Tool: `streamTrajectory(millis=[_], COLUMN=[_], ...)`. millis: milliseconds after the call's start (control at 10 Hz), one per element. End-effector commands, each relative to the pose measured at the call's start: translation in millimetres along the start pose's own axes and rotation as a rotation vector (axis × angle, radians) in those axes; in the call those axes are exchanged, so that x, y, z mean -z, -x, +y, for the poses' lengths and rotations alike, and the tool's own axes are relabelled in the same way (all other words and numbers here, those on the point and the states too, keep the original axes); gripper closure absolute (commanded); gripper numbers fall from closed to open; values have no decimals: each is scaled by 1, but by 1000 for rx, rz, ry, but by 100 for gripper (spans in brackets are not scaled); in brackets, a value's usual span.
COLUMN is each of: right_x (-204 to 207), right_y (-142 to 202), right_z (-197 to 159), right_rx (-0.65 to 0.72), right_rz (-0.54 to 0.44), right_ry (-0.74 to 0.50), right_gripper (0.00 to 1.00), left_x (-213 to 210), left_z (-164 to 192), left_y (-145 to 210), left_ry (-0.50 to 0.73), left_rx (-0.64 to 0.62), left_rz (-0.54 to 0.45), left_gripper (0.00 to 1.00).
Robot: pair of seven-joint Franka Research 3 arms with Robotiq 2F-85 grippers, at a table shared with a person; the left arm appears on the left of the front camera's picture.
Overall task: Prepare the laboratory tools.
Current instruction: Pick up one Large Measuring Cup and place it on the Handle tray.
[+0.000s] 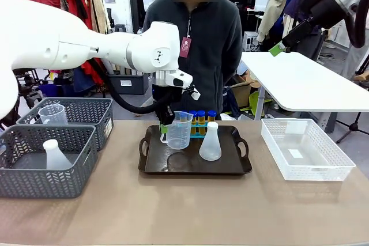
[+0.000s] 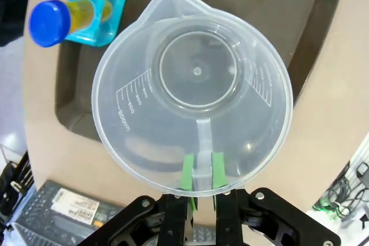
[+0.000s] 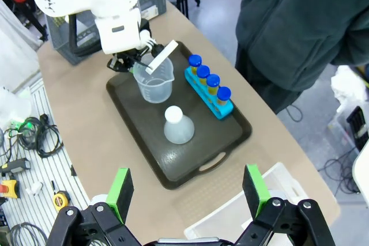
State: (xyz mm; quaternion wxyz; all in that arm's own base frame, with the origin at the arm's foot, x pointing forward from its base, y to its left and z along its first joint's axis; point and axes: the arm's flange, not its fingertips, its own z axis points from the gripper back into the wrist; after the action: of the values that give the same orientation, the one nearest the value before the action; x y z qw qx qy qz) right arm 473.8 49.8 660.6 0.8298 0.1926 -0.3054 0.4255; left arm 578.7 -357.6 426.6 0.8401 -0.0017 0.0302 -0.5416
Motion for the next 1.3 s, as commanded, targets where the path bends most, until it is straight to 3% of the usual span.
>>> streamTrajectory(millis=[0,500,800,900,1000,1200], right_x=[-2,-2,-2,-2,-2,-2], right_y=[-1,-1,-1,-1,-1,-1], right_z=[1,1,1,1,1,1], right_rx=[-5,-5,-5,-5,-5,-5], right_rz=[-4,-4,-4,-4,-4,-4], right_ry=[-2,-2,-2,-2,-2,-2], right_gripper=[0,0,0,0,0,0], left_x=[8,26,31,34,35,32], left_z=[-5,-6,-3,-1,-2,-2], left_y=[13,23,29,31,31,32], left_ry=[-2,-29,-14,-7,-2,-8], left_rx=[-19,-28,-45,-47,-46,-46], left_rz=[-41,-44,-40,-36,-33,-35], left_gripper=[100,100,87,87,73,35])
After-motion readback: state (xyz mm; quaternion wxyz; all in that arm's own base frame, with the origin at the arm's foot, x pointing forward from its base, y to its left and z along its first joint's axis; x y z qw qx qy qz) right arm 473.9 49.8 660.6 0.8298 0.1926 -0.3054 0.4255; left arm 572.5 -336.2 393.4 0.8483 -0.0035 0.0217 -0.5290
